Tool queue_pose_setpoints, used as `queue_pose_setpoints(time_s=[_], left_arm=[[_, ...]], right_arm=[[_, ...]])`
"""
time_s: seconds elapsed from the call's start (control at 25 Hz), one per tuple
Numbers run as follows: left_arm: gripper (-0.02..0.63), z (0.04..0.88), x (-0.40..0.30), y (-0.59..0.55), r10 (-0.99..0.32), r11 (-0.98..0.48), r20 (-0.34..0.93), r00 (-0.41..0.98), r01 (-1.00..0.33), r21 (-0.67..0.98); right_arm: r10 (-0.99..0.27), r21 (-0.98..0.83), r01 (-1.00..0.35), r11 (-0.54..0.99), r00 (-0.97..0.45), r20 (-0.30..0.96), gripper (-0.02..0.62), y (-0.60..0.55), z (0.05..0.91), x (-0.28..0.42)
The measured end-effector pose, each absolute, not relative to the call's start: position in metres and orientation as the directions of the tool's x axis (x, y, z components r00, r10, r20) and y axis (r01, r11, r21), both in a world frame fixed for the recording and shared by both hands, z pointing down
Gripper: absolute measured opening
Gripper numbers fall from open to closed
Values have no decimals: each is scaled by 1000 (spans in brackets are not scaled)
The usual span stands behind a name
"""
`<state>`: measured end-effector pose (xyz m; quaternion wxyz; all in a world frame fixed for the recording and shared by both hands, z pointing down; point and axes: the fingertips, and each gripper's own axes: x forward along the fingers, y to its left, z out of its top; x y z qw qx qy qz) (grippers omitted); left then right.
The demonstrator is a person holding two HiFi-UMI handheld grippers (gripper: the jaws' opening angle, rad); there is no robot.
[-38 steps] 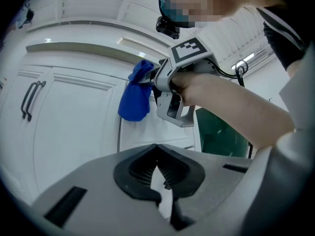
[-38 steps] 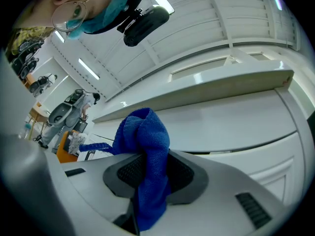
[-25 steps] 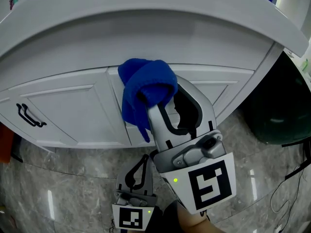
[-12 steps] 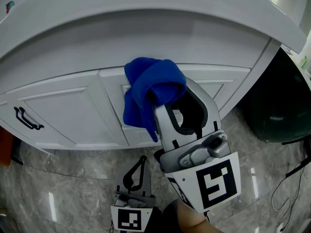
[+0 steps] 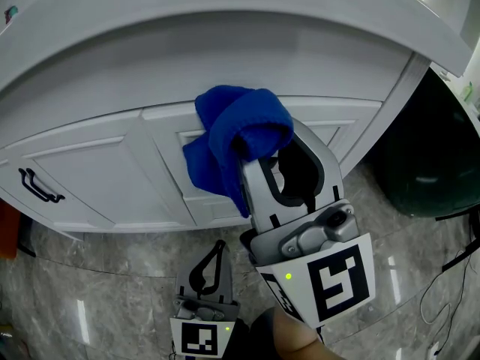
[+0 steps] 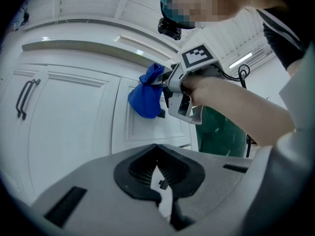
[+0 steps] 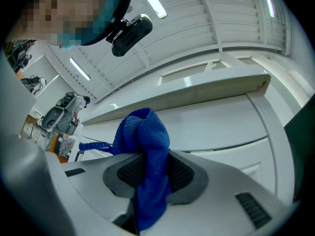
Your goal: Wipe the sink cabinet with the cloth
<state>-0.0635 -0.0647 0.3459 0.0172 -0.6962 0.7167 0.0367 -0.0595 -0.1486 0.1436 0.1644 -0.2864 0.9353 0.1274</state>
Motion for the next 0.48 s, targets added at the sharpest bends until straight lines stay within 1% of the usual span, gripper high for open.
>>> queue_pose_setpoints(time_s=[0.48], left_arm=[[0,346,-59,-66,-998,21,-66,-22,-1000,20]], right_arm=[[-503,120,-583,804,-773,-387,117,-154,144,-51]])
